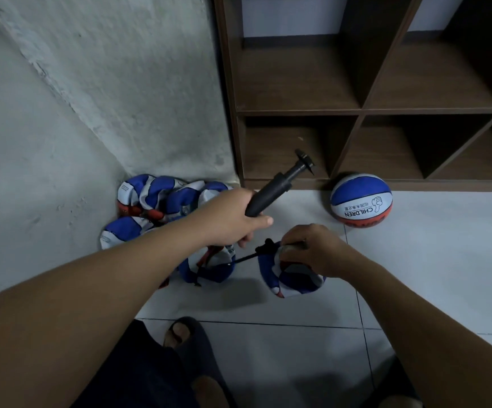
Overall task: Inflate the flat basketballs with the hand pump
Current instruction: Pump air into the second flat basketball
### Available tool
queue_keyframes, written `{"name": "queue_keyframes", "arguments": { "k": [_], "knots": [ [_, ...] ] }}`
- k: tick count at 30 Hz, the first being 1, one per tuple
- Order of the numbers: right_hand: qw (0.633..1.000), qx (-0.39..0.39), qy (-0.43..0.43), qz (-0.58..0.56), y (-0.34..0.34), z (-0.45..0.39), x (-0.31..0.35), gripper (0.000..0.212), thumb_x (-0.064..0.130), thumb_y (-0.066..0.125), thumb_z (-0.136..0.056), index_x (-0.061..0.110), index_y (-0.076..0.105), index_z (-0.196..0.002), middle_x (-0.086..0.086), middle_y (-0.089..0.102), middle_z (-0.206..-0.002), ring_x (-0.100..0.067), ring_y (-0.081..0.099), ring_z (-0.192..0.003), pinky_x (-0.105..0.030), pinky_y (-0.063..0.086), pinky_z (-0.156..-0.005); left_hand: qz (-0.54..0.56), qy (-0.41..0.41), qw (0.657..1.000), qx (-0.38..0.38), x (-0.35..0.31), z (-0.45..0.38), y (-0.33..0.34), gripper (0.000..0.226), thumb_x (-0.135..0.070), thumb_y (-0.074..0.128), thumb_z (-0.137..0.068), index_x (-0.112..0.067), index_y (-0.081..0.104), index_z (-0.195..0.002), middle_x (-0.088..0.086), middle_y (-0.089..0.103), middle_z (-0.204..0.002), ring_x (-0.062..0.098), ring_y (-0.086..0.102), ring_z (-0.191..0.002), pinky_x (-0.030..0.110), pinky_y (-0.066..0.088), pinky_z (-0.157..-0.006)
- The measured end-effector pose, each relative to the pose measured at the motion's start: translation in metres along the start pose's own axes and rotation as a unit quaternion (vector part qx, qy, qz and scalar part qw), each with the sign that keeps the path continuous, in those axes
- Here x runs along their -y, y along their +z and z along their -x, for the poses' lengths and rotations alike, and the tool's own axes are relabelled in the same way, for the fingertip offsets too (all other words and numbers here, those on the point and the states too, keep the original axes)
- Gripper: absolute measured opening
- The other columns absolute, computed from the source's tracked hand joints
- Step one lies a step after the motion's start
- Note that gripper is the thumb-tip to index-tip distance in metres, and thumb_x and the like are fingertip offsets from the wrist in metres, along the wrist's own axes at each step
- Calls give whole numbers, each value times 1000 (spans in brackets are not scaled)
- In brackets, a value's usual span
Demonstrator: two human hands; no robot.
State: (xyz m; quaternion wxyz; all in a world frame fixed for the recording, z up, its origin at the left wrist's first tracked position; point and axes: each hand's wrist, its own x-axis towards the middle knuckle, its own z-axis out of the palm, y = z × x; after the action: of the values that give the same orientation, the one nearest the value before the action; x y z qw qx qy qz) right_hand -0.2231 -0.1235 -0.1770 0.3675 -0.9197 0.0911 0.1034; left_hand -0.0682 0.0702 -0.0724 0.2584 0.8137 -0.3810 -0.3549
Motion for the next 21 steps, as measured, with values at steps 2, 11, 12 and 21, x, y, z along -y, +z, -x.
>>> {"name": "queue_keyframes", "arguments": {
  "k": [2, 11, 12, 21],
  "knots": [
    [999, 19, 38, 16, 18, -3, -14, 14, 31, 74, -97, 23, 80, -106, 9, 69, -109, -10, 63, -95, -37, 58, -89, -9, -13, 1000, -4, 8, -5, 15, 26, -42, 70, -104, -18, 59, -102, 11, 74, -77, 22, 77, -64, 54, 66, -73],
    [992, -36, 117, 21, 28, 3, -37, 39, 32, 79, -95, 27, 72, -133, 12, 66, -134, -14, 63, -121, -33, 52, -103, -96, -26, 995, 17, 37, -19, 26, 43, -49, 73, -100, -8, 62, -103, 4, 53, -76, 19, 55, -61, 36, 46, -61],
    [990, -58, 131, -18, 20, 4, -36, 37, 32, 79, -96, 27, 72, -132, 14, 65, -133, -11, 63, -120, -31, 53, -104, -101, -18, 995, 12, 38, -22, 25, 44, -50, 73, -99, -8, 62, -101, 3, 52, -74, 17, 52, -60, 36, 43, -61],
    [838, -243, 156, -463, -28, 28, 9, 53, -15, 32, -101, 12, 70, -126, -10, 74, -124, -33, 73, -110, -47, 65, -92, -241, 49, 969, 40, 30, -43, 31, 26, -50, 73, -98, -30, 61, -85, -3, 66, -78, 18, 66, -68, 49, 60, -69]
  ]
}}
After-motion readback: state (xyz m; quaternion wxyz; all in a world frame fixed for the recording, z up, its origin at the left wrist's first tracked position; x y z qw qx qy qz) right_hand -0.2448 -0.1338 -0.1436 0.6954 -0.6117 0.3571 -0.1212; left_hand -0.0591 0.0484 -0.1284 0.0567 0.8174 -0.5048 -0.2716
